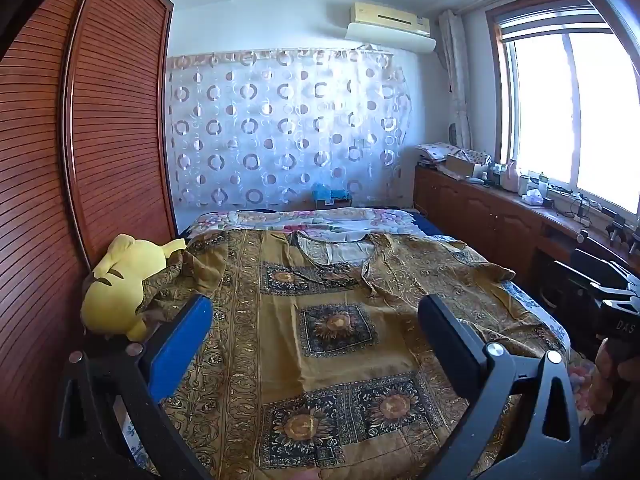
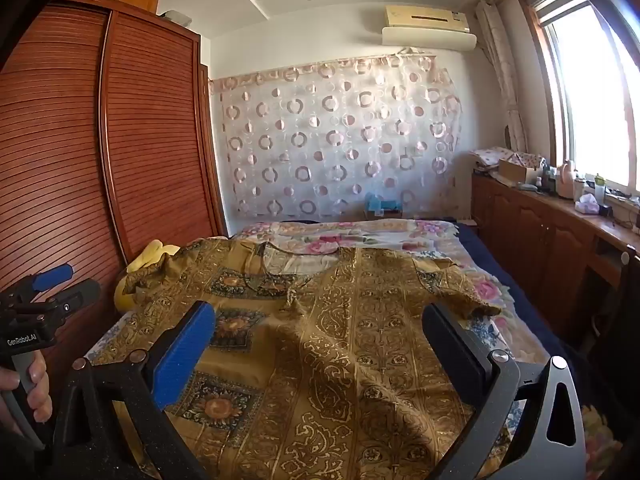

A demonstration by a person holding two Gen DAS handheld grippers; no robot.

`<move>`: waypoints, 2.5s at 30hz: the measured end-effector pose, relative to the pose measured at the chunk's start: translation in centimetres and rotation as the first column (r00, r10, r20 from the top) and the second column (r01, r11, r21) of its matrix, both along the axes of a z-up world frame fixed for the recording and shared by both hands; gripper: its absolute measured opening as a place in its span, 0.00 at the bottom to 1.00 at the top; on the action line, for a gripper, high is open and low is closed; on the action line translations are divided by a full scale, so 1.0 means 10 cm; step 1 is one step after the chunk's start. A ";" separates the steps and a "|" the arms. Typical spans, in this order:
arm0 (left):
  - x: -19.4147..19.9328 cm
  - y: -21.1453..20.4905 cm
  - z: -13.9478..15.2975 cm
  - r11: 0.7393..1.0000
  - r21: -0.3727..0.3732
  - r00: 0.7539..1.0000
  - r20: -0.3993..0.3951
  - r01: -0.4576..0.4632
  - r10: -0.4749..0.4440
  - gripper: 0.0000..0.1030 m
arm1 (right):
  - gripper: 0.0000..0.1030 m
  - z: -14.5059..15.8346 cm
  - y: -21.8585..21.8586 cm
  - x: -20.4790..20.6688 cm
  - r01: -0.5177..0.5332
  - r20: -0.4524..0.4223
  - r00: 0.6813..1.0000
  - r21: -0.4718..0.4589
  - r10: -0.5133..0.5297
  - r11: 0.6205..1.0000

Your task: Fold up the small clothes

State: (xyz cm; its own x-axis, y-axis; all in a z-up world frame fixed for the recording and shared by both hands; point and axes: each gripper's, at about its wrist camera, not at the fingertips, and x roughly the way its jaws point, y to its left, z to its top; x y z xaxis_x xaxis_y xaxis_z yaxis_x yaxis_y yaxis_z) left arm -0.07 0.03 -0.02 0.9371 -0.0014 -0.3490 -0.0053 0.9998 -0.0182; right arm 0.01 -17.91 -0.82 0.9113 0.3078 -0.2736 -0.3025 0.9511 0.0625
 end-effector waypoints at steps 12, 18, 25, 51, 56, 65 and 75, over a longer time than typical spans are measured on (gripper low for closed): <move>0.02 0.01 0.00 1.000 0.000 1.000 -0.017 -0.004 0.004 1.00 | 1.00 -0.02 0.05 -0.01 0.002 0.004 1.000 -0.005 -0.002 1.000; 0.01 0.01 -0.02 1.000 -0.002 1.000 -0.020 -0.007 0.007 1.00 | 1.00 0.01 0.01 -0.02 -0.004 0.003 1.000 -0.005 0.004 1.000; 0.02 0.01 -0.04 1.000 -0.002 1.000 -0.023 -0.009 0.009 1.00 | 1.00 0.01 0.01 -0.02 -0.002 0.004 1.000 -0.006 0.002 1.000; 0.04 0.00 -0.09 1.000 0.000 1.000 -0.029 -0.008 0.008 1.00 | 1.00 0.00 0.02 -0.02 -0.004 0.002 1.000 -0.007 0.004 1.000; 0.04 0.00 -0.14 1.000 0.000 1.000 -0.029 -0.007 0.007 1.00 | 1.00 -0.02 0.03 -0.02 -0.003 0.000 1.000 -0.008 0.003 1.000; 0.04 -0.03 -0.14 1.000 0.001 1.000 -0.026 -0.007 0.007 1.00 | 1.00 -0.01 0.02 -0.01 -0.004 0.000 1.000 -0.007 0.004 1.000; 0.04 -0.04 -0.12 1.000 0.000 1.000 -0.026 -0.006 0.006 1.00 | 1.00 -0.01 0.03 -0.01 -0.004 0.000 1.000 -0.007 0.004 1.000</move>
